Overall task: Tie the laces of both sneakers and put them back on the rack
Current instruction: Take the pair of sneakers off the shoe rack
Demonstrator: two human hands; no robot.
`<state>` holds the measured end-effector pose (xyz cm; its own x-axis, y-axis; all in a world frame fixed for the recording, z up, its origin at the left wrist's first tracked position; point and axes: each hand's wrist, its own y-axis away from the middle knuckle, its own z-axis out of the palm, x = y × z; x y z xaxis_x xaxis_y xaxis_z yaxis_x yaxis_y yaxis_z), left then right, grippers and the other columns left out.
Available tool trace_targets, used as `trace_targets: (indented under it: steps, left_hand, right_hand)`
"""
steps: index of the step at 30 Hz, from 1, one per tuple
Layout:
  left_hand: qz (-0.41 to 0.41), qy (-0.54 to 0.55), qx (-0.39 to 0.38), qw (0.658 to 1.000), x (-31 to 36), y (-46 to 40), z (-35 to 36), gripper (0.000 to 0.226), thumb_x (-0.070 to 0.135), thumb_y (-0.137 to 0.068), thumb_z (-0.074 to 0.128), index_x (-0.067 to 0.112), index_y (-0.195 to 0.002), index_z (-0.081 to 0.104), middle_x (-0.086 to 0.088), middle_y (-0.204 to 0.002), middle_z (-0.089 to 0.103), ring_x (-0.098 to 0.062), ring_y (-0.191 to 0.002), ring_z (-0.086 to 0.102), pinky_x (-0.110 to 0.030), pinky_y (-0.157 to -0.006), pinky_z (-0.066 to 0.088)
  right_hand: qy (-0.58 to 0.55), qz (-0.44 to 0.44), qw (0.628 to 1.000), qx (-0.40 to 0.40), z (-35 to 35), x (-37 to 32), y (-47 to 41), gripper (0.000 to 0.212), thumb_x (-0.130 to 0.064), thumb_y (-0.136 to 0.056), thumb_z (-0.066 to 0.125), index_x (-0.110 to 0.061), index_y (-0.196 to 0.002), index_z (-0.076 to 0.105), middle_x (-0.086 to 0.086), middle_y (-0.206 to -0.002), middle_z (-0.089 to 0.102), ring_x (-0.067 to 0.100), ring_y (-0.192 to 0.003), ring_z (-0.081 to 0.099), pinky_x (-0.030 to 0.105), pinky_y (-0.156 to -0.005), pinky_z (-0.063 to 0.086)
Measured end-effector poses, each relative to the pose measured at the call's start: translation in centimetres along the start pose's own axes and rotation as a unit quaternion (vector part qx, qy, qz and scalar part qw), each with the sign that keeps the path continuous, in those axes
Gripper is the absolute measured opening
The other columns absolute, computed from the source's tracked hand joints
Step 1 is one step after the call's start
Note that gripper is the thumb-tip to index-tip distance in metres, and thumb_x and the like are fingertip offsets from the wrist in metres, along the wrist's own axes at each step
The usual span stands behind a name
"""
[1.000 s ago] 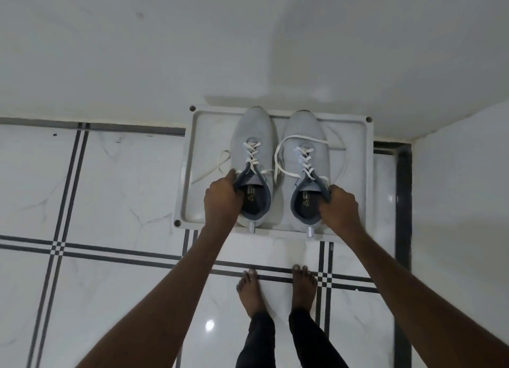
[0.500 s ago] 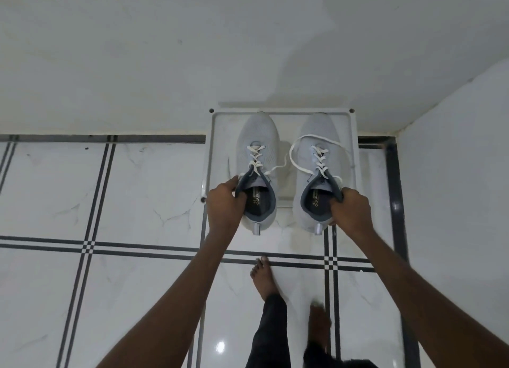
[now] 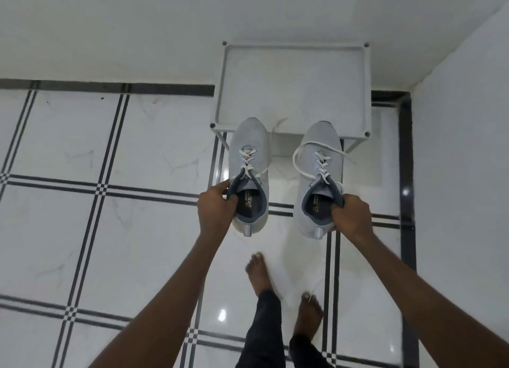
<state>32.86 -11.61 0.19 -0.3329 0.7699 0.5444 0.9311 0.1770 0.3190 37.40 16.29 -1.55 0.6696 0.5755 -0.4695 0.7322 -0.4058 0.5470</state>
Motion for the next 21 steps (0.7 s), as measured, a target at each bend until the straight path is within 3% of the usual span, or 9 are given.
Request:
trace_targets:
  steps: [4, 9, 11, 14, 21]
  left_hand:
    - [-0.012, -0.018, -0.032, 0.999, -5.3, 1.0, 3.8, 0.038, 0.010, -0.082, 0.060, 0.025, -0.115, 0.073, 0.000, -0.078, 0.071, -0.016, -0.067, 0.058, -0.007, -0.050, 0.029]
    - [-0.006, -0.036, -0.054, 0.998, -13.6, -1.3, 12.3, 0.038, 0.011, -0.083, 0.060, 0.020, -0.118, 0.072, -0.004, -0.093, 0.077, -0.014, -0.070, 0.060, -0.008, -0.049, 0.033]
    - [-0.010, -0.026, -0.058, 0.998, -16.9, -2.8, 16.2, 0.039, 0.009, -0.083, 0.059, 0.018, -0.119, 0.072, -0.004, -0.095, 0.076, -0.016, -0.075, 0.064, -0.009, -0.054, 0.035]
    - [-0.008, -0.026, -0.050, 0.998, -21.9, -5.2, 22.7, 0.039, 0.007, -0.080, 0.059, 0.017, -0.115, 0.073, -0.005, -0.093, 0.077, -0.024, -0.080, 0.069, -0.023, -0.065, 0.043]
    - [-0.004, 0.001, -0.007, 1.000, -28.8, -9.6, 32.3, 0.045, 0.006, -0.082, 0.059, 0.019, -0.124, 0.068, -0.006, -0.100, 0.078, -0.027, -0.083, 0.072, -0.026, -0.075, 0.046]
  right_hand:
    - [0.008, 0.016, 1.000, -0.001, 6.2, 4.2, 0.2, 0.010, -0.010, -0.082, 0.057, 0.000, -0.080, 0.061, 0.011, -0.071, 0.061, 0.034, -0.068, 0.057, 0.033, -0.059, 0.042]
    - [0.026, 0.015, 1.000, -0.009, 16.2, 9.0, -3.2, 0.011, -0.009, -0.083, 0.058, 0.002, -0.085, 0.062, 0.011, -0.074, 0.061, 0.034, -0.073, 0.061, 0.029, -0.063, 0.038]
    - [0.030, 0.009, 1.000, -0.006, 20.3, 10.8, -5.6, 0.013, -0.009, -0.083, 0.058, 0.002, -0.088, 0.063, 0.014, -0.078, 0.064, 0.036, -0.079, 0.064, 0.028, -0.064, 0.037]
    - [0.039, 0.005, 0.999, 0.007, 26.8, 13.7, -9.7, 0.016, -0.008, -0.084, 0.059, 0.004, -0.092, 0.064, 0.024, -0.090, 0.069, 0.041, -0.087, 0.066, 0.030, -0.068, 0.038]
    - [0.061, -0.014, 0.997, 0.039, 35.3, 18.0, -17.3, 0.015, -0.008, -0.087, 0.053, 0.000, -0.095, 0.062, 0.022, -0.093, 0.070, 0.041, -0.090, 0.065, 0.034, -0.073, 0.043]
